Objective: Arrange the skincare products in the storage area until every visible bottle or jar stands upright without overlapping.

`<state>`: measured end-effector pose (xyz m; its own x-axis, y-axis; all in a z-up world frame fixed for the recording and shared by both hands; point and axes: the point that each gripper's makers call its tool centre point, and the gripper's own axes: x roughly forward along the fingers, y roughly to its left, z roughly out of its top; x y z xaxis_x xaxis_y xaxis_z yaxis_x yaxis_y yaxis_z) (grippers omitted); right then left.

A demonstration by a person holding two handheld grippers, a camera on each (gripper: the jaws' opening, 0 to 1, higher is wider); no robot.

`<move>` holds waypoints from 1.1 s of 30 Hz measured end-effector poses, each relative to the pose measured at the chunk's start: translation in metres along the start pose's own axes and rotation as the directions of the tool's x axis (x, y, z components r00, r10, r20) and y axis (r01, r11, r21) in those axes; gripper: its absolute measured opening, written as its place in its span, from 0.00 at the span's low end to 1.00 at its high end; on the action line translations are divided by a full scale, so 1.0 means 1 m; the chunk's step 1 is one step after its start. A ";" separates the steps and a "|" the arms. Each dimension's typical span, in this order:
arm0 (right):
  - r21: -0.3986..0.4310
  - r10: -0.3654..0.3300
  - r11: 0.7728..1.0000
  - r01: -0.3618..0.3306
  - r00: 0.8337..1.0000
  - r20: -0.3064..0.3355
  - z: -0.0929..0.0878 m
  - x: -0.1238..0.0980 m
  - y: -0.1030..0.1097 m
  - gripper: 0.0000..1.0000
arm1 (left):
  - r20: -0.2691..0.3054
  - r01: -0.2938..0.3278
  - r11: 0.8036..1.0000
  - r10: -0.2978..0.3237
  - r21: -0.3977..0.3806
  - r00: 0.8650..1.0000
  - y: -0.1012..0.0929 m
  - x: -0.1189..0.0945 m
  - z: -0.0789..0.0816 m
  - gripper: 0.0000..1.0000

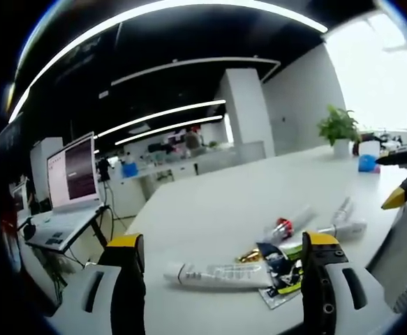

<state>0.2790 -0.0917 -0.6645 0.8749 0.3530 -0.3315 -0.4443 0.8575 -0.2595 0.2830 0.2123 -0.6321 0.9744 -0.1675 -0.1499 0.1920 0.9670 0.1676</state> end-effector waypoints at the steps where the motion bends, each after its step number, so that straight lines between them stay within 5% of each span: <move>1: -0.001 0.001 1.000 -0.001 1.000 -0.005 -0.001 0.000 0.000 0.99 | 0.000 0.005 1.000 -0.005 0.000 1.000 0.000 0.000 0.000 0.92; 9: -0.008 -0.010 1.000 0.010 1.000 -0.014 -0.002 0.000 -0.001 0.99 | -0.026 0.027 1.000 -0.027 0.000 0.999 -0.004 0.001 -0.005 0.89; 16: -0.006 -0.001 1.000 0.000 1.000 -0.030 -0.005 0.000 0.000 0.99 | 0.006 0.070 0.997 -0.070 0.027 0.998 -0.011 0.002 0.001 0.97; 33: -0.036 -0.032 0.999 0.028 0.993 -0.113 -0.017 0.002 -0.005 1.00 | 0.047 0.180 0.984 -0.180 0.004 0.982 -0.015 0.003 0.004 0.97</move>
<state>0.2795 -0.1012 -0.6792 0.8610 0.2811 -0.4238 -0.4266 0.8529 -0.3010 0.2833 0.1966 -0.6309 0.9282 -0.3481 -0.1315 0.3651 0.9201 0.1416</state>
